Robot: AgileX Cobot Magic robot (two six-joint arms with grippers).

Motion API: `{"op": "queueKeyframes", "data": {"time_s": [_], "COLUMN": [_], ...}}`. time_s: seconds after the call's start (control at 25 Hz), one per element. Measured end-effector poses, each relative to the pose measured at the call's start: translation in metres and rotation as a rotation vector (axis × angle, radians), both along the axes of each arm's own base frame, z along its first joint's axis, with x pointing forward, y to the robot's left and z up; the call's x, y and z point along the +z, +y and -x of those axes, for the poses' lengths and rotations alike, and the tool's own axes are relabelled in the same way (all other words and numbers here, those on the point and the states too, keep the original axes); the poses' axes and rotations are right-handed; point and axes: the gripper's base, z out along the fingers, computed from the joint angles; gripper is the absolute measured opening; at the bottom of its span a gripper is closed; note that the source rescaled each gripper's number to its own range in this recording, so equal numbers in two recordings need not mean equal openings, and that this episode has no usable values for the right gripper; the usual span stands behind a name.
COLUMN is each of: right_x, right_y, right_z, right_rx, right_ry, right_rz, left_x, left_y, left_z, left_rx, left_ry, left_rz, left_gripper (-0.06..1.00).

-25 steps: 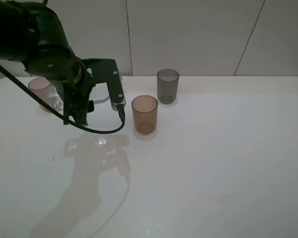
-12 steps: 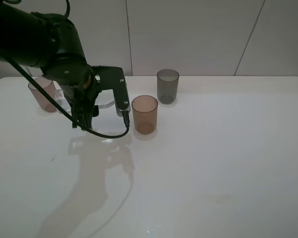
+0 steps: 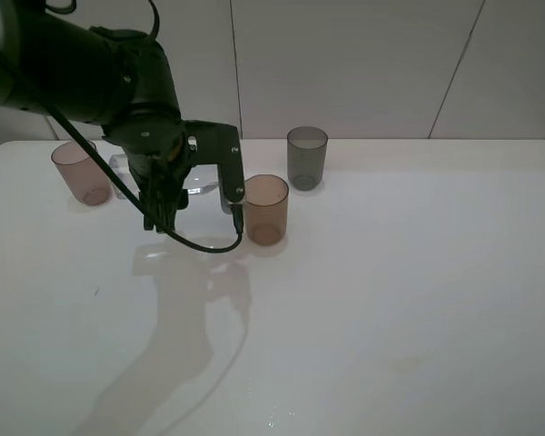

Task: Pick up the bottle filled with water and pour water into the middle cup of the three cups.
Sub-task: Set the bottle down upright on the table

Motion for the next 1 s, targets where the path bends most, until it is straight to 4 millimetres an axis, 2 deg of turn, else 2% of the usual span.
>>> {"op": "queueKeyframes", "data": {"time_s": [1.0], "right_x": [0.0000], "right_y": [0.0000], "right_z": [0.0000], "right_rx": [0.000], "right_ry": [0.000], "right_rz": [0.000], "left_x": [0.0048], "left_y": [-0.0067], "left_z": [-0.0051], "left_rx": [-0.146], "left_ry": [-0.097], "left_rz": [-0.084], "left_gripper": [0.02]}}
